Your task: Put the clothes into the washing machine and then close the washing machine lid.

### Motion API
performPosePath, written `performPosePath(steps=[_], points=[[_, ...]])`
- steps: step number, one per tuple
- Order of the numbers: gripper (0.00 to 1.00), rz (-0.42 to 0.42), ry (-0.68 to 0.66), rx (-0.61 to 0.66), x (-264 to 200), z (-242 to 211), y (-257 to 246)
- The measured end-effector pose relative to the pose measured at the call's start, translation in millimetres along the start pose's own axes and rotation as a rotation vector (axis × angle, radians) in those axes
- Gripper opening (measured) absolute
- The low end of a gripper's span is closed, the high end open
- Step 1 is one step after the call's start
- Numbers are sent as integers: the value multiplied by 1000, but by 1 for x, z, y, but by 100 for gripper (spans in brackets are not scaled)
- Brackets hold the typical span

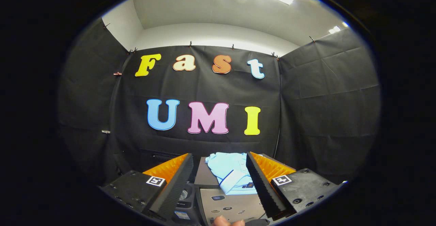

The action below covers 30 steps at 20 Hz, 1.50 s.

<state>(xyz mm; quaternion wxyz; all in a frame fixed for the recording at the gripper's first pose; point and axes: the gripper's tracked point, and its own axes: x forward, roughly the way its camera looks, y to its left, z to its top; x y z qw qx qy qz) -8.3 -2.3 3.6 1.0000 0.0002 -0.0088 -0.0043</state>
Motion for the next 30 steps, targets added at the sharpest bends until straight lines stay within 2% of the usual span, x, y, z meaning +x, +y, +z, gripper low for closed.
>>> performPosePath(steps=[8, 12, 17, 21, 25, 30], points=[[98, -63, -47, 17, 12, 10, -36], [98, -91, 6, 16, 35, 1, -62], [98, -89, 158, -39, 87, -33, -77], [98, -44, 326, -70, 130, -77, -75], [99, -42, 441, 27, 172, -109, -81], [99, -54, 584, 53, 213, -161, -93]])
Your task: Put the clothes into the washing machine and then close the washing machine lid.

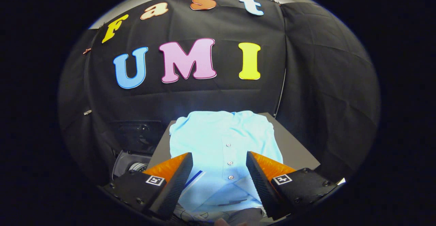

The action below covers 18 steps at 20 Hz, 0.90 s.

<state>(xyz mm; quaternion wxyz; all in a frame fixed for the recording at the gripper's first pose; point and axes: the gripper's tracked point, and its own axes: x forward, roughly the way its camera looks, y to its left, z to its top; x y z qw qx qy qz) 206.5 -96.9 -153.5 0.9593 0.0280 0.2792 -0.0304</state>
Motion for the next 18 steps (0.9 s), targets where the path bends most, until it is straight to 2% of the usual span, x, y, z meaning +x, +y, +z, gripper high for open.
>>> performPosePath(steps=[4, 8, 12, 15, 16, 18], points=[[99, -34, 54, -28, 36, -5, -15], [99, -17, 166, -37, 65, -30, -17], [98, -20, 134, -18, 60, -17, -23], [30, -11, 118, -67, 65, -25, -21], [16, -10, 105, -110, 64, -23, -20], [16, 1, 73, -159, 57, -20, -12]])
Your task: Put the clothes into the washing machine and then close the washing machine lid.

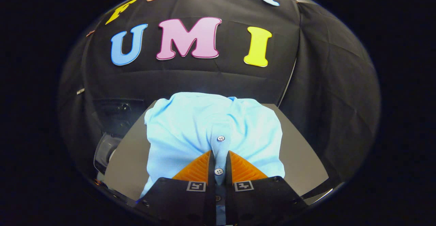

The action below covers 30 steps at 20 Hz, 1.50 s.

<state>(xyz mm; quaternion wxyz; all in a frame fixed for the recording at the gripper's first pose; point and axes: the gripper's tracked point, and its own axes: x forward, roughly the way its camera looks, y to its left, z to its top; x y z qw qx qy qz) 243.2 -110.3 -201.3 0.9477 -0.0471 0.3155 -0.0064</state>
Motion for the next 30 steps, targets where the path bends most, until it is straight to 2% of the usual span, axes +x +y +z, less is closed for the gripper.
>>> performPosePath(steps=[8, 13, 20, 27, 30], points=[[15, 25, -275, 156, -66, 70, 14], [15, -45, -452, 83, -114, 114, 32], [15, 43, -519, 70, -144, 142, 105], [15, 154, -515, 27, -146, 142, 207], [15, 221, -514, 51, -148, 142, 244]])
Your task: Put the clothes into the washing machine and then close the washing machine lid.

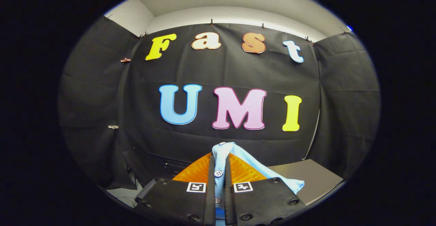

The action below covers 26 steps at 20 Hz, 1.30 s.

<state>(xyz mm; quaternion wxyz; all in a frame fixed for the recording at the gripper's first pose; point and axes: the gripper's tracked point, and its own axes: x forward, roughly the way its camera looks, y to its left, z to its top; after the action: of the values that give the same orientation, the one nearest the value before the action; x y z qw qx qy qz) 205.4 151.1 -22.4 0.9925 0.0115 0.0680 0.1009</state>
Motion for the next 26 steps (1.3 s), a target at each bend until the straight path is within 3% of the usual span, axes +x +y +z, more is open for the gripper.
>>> performPosePath(steps=[11, 15, 19, 26], points=[[15, 92, 28, 40, 9, -26, 76], [15, 130, 109, 11, 22, -66, 103], [15, 151, 199, 66, 42, -112, 117], [15, 109, 296, 81, 81, -176, 126]])
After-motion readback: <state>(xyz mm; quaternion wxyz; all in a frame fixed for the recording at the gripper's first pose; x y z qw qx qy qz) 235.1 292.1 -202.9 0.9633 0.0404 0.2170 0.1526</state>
